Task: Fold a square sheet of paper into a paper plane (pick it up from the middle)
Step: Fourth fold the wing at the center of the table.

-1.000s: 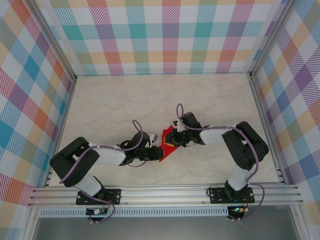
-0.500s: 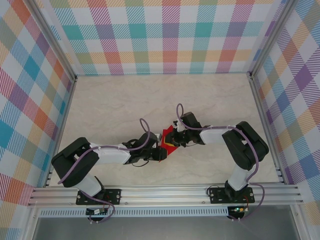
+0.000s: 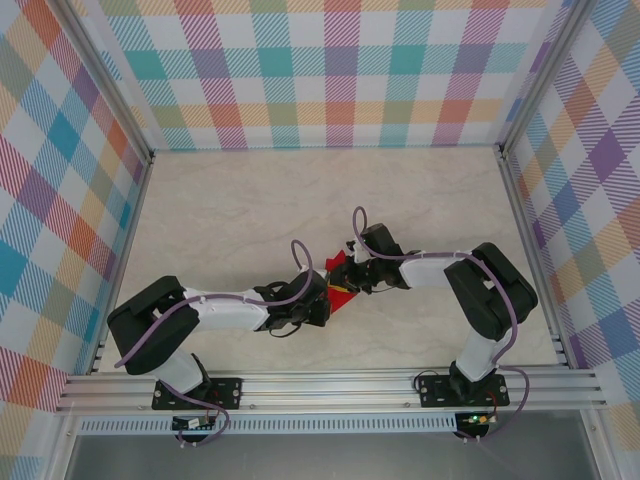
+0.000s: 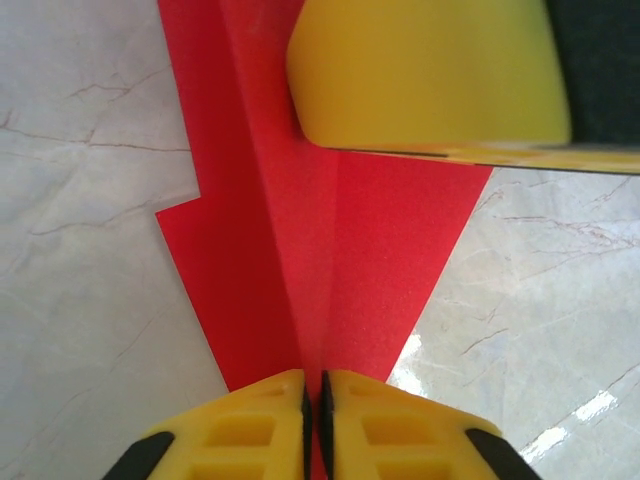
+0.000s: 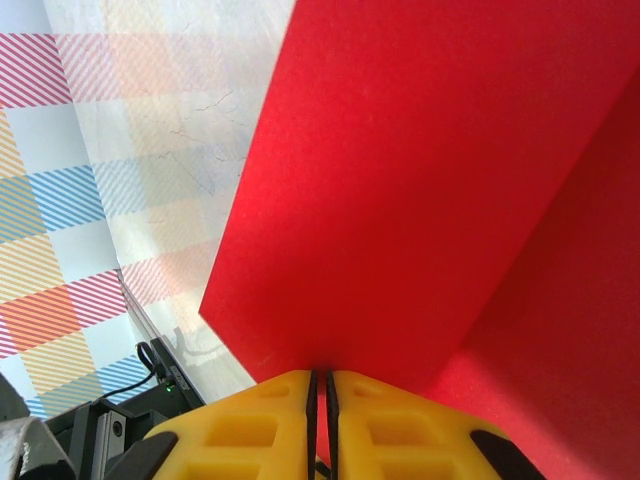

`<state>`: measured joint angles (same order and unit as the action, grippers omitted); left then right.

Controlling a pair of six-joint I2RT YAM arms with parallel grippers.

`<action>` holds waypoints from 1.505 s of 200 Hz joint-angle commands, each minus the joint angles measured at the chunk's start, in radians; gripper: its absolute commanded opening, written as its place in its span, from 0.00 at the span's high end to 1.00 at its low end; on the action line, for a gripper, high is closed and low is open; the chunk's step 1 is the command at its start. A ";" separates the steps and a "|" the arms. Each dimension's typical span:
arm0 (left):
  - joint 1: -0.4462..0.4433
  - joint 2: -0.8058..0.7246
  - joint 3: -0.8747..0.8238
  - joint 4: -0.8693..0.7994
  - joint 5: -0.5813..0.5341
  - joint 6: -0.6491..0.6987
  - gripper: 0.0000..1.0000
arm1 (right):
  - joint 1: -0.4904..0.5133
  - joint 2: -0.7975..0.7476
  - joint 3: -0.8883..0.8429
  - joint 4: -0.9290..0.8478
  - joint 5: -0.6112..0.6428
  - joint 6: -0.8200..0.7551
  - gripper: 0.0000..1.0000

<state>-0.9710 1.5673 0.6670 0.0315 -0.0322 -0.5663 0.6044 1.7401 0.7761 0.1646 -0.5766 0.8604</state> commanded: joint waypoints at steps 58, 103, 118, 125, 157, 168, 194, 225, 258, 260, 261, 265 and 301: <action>0.052 -0.024 -0.057 0.132 0.164 0.027 0.98 | 0.005 -0.081 -0.018 -0.038 0.029 -0.011 0.85; 0.115 -0.024 -0.120 0.251 0.284 -0.009 0.98 | 0.003 -0.142 -0.039 -0.080 0.053 -0.033 0.84; 0.131 -0.027 -0.141 0.283 0.317 -0.021 0.98 | 0.001 -0.157 -0.044 -0.094 0.058 -0.038 0.83; 0.138 -0.027 -0.147 0.291 0.329 -0.024 0.98 | 0.001 -0.161 -0.048 -0.093 0.055 -0.040 0.83; 0.171 -0.012 -0.172 0.345 0.391 -0.050 0.98 | 0.003 -0.177 -0.059 -0.082 0.040 -0.047 0.83; 0.185 -0.005 -0.180 0.375 0.418 -0.062 0.98 | 0.003 -0.174 -0.059 -0.072 0.029 -0.044 0.84; 0.205 0.017 -0.176 0.406 0.478 -0.072 0.98 | 0.006 -0.146 -0.047 -0.032 -0.018 -0.036 0.84; 0.216 0.052 -0.164 0.415 0.515 -0.072 0.98 | 0.009 -0.107 -0.029 0.005 -0.034 -0.019 0.84; 0.229 0.075 -0.174 0.446 0.532 -0.089 0.98 | 0.011 -0.050 0.000 0.023 -0.051 -0.015 0.85; 0.231 0.076 -0.175 0.448 0.533 -0.090 0.97 | 0.011 -0.047 0.002 0.024 -0.051 -0.015 0.85; 0.231 0.076 -0.175 0.448 0.533 -0.090 0.97 | 0.011 -0.046 0.002 0.025 -0.050 -0.015 0.85; 0.232 0.077 -0.175 0.450 0.534 -0.091 0.98 | 0.011 -0.040 0.006 0.026 -0.051 -0.014 0.85; 0.247 0.089 -0.181 0.462 0.560 -0.099 0.97 | 0.011 -0.005 0.021 0.023 -0.022 -0.013 0.86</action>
<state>-0.7429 1.6356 0.4946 0.4568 0.4900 -0.6559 0.6102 1.7153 0.7635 0.1528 -0.5987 0.8505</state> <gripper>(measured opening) 0.046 0.145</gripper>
